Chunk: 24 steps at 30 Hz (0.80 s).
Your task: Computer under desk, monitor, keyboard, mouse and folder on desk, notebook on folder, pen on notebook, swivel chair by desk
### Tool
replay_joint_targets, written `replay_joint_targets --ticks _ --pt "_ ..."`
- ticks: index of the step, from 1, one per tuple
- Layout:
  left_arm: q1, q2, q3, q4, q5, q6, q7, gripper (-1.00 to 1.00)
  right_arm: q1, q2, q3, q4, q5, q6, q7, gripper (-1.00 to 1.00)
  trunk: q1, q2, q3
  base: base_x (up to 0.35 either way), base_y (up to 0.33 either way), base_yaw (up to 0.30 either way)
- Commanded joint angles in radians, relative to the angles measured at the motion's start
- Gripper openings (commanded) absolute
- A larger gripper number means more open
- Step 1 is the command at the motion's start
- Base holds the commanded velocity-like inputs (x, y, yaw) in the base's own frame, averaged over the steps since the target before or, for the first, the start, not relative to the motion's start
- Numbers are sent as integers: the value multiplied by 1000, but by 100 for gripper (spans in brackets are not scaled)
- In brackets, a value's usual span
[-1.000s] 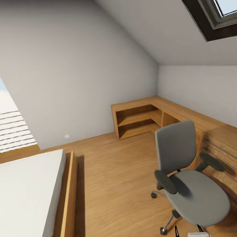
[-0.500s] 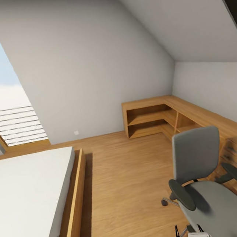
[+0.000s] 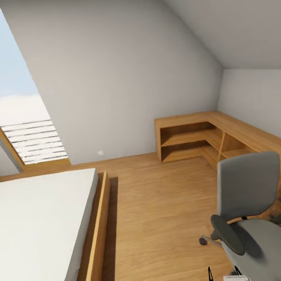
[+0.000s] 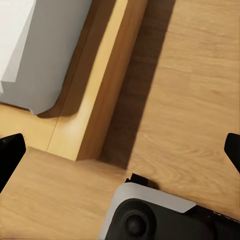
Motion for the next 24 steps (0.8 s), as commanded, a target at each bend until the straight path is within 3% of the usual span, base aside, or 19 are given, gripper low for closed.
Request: replay_joint_targets --ticks 1,19,24 --pt "0 1 -8 -2 6 -2 8 100 -1 1 9 2 -4 -2 -6 100 1 -2 -3 2 0 165" --pt "0 1 -8 -2 6 -2 8 100 -1 0 9 2 -4 -2 -6 100 1 -2 -23 2 0 156" --pt "0 0 -7 -2 4 -3 8 100 -1 -5 9 2 -4 -2 -6 100 1 -2 -26 155 0 63"
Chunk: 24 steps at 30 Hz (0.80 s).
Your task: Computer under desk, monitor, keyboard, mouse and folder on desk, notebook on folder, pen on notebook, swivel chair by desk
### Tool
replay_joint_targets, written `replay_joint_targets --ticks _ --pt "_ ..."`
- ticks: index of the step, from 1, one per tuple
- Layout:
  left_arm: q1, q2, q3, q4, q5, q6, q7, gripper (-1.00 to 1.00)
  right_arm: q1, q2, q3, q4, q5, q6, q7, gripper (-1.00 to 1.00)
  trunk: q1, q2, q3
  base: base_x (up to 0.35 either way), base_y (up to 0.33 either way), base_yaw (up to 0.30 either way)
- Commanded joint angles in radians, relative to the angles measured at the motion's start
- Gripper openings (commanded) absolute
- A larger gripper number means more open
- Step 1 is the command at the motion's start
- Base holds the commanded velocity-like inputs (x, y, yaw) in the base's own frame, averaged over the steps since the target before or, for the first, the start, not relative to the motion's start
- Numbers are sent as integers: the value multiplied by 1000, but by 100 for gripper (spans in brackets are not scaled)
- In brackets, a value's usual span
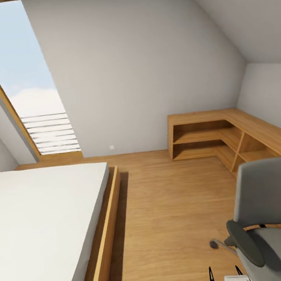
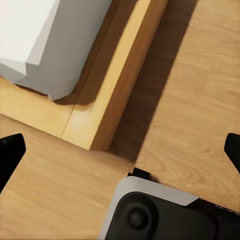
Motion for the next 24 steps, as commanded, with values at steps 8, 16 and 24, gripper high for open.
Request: replay_joint_targets --ticks 8,16,24 --pt "0 0 -8 -2 5 -3 9 100 -1 -4 10 3 -6 1 -4 100 1 -2 -3 283 0 14" --pt "0 0 -8 -2 5 -3 8 100 -1 -4 9 3 -8 14 -4 100 1 -2 -3 315 0 2" --pt "0 0 -9 -2 5 -3 8 100 -1 -4 9 3 -8 36 -4 100 1 -2 -3 321 0 0"
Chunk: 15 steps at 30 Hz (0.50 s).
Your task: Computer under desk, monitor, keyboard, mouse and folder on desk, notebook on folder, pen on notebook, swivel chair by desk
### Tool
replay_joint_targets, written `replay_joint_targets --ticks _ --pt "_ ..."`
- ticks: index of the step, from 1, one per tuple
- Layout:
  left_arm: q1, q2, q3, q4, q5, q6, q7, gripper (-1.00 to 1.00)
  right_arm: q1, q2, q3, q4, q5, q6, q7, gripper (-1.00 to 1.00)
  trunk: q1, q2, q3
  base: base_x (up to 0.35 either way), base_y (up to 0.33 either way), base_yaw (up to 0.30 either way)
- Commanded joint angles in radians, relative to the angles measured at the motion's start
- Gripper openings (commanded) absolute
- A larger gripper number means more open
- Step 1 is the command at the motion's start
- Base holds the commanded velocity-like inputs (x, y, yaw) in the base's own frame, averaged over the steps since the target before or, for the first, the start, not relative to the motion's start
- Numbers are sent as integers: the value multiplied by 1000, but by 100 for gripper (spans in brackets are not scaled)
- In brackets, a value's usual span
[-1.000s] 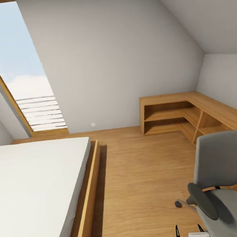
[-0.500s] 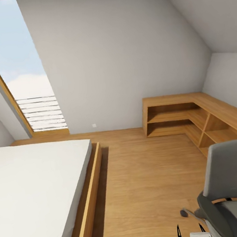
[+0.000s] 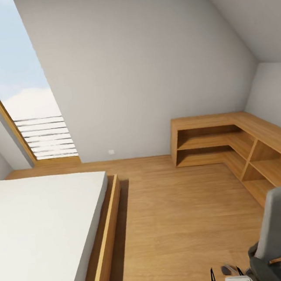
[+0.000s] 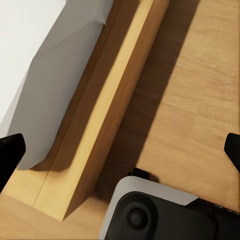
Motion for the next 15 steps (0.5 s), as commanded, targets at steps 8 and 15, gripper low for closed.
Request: replay_joint_targets --ticks 8,15 --pt "0 1 -8 -2 6 -2 8 100 -1 0 9 2 -4 12 -6 100 1 -2 -2 321 0 0" --pt "0 1 -8 -2 6 -2 8 100 -1 0 8 2 -5 13 -5 100 1 -2 -2 321 0 0"
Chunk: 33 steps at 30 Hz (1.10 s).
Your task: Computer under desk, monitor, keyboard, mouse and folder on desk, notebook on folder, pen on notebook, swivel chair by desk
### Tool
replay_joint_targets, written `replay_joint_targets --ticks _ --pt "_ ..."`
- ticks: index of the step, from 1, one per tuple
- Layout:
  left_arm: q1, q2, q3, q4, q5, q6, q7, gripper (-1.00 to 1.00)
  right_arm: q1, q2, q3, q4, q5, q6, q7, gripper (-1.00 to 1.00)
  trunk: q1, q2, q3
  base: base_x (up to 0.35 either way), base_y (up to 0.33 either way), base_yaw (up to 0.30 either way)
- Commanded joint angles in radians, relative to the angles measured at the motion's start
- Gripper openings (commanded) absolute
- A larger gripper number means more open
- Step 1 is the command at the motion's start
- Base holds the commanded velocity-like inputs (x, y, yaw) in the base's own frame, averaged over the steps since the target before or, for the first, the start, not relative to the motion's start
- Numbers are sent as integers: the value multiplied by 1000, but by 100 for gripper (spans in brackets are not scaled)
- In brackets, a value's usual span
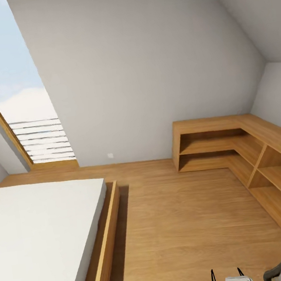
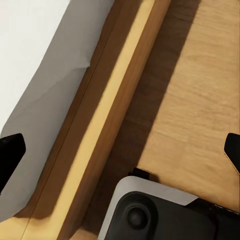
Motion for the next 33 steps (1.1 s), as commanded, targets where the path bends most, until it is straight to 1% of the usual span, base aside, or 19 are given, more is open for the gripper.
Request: replay_joint_targets --ticks 1,33 --pt "0 1 -8 -2 6 -2 8 100 -1 1 8 2 -4 -2 -6 100 1 -2 -2 321 0 0" --pt "0 2 -9 -1 7 -1 8 100 -1 -1 9 1 -1 -2 -3 100 1 -2 -2 323 0 0"
